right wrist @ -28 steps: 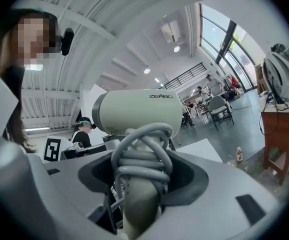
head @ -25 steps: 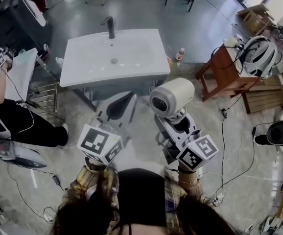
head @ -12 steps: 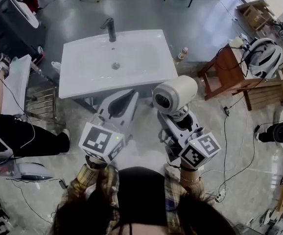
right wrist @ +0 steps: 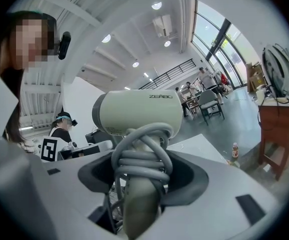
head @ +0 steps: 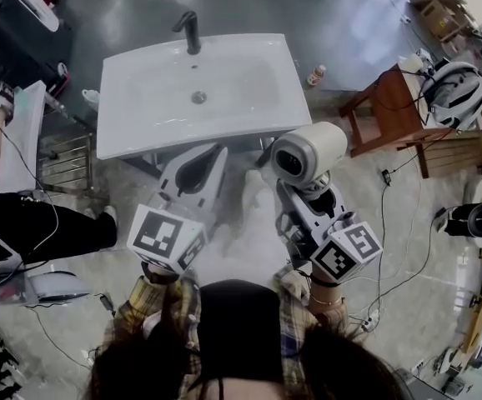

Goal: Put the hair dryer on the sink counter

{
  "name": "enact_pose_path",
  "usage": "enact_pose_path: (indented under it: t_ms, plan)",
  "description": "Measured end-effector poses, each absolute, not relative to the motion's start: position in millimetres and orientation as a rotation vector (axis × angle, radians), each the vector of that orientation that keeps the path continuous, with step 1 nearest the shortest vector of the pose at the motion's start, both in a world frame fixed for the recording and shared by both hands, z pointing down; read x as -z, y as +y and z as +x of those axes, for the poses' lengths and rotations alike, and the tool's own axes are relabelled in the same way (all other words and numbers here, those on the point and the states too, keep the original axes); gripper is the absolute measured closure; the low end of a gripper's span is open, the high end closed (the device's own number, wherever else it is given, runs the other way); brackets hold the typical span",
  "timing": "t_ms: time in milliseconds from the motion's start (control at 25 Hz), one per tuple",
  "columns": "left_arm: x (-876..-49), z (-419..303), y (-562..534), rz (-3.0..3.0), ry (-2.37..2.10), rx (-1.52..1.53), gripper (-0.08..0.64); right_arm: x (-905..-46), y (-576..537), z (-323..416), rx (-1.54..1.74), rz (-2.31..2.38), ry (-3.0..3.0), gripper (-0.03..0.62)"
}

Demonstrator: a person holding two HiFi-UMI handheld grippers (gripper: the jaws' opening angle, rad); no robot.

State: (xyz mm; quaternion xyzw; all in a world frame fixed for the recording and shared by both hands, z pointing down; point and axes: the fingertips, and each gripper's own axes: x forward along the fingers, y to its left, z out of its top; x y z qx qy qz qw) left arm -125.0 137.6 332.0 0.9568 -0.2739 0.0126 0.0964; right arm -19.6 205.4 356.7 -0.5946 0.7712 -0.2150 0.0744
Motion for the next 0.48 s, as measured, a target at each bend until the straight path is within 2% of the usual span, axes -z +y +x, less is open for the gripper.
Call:
enact_pose_path:
  t_ms: [480]
  plan:
    - [-336.7, -96.3, 54.3, 2.778, -0.914, -0.022, 0.542, -357.3, 107.1, 16.6, 0.670, -1.725, 2.393, 0.316]
